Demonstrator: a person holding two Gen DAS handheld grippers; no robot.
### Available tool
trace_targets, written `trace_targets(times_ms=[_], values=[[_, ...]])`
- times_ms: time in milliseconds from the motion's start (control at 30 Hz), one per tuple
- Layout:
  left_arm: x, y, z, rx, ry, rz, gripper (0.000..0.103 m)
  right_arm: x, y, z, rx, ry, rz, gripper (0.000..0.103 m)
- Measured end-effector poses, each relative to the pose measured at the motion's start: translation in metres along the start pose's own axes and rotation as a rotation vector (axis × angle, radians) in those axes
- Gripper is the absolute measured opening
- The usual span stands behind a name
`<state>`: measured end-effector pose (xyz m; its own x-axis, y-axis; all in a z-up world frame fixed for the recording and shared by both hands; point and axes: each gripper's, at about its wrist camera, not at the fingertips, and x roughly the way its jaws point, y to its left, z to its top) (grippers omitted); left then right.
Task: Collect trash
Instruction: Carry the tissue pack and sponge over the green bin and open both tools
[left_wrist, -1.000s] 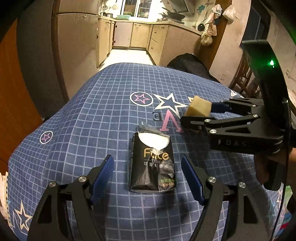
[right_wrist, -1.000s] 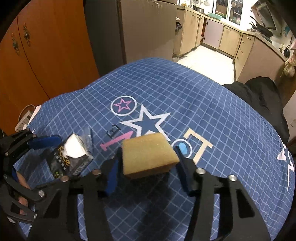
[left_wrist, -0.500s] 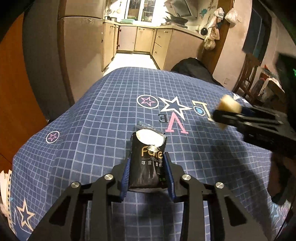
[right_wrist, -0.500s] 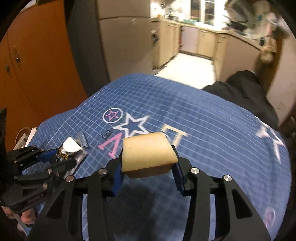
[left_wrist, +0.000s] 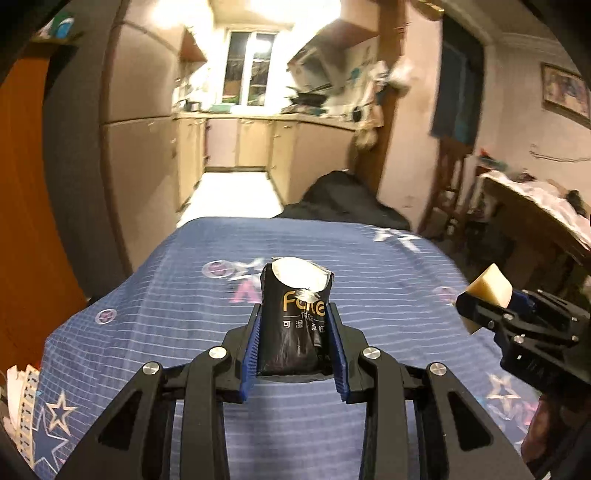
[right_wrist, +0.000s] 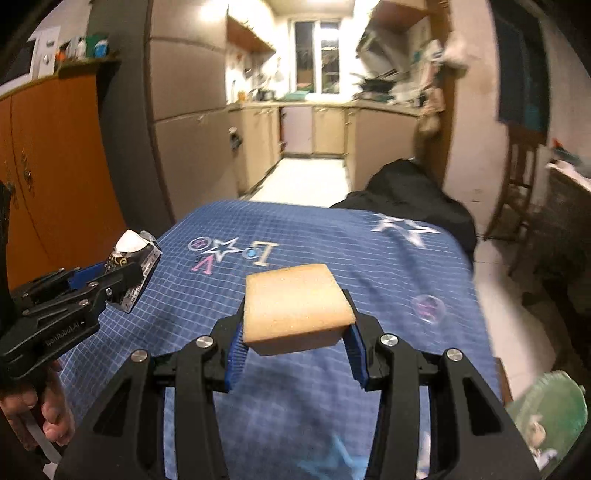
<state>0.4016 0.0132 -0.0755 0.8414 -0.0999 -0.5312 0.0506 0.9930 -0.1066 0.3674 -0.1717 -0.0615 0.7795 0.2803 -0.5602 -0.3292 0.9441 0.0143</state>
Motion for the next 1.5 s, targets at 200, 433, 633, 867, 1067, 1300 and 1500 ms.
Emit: trace_targets(times_ms=[200, 433, 633, 867, 1067, 1300, 1500], values=[[-0.019, -0.078, 0.004, 0.069, -0.004, -0.119, 0.034, -0.052, -0.044, -0.013, 0.052, -0.036, -0.102, 0.043], [-0.031, -0.188, -0.002, 0.15, 0.003, -0.252, 0.034, -0.106, -0.106, -0.028, 0.111, -0.067, -0.228, 0.043], [-0.041, -0.264, -0.008, 0.214, -0.001, -0.334, 0.034, -0.135, -0.152, -0.039, 0.158, -0.081, -0.303, 0.043], [-0.043, -0.322, -0.014, 0.269, 0.006, -0.397, 0.034, -0.165, -0.205, -0.058, 0.208, -0.069, -0.377, 0.043], [-0.039, -0.369, -0.012, 0.316, 0.025, -0.465, 0.034, -0.183, -0.243, -0.075, 0.255, -0.037, -0.433, 0.043], [-0.025, -0.421, -0.014, 0.343, 0.077, -0.546, 0.034, -0.193, -0.283, -0.096, 0.32, 0.027, -0.484, 0.043], [-0.008, -0.451, -0.021, 0.35, 0.14, -0.613, 0.034, -0.194, -0.307, -0.115, 0.375, 0.069, -0.49, 0.043]])
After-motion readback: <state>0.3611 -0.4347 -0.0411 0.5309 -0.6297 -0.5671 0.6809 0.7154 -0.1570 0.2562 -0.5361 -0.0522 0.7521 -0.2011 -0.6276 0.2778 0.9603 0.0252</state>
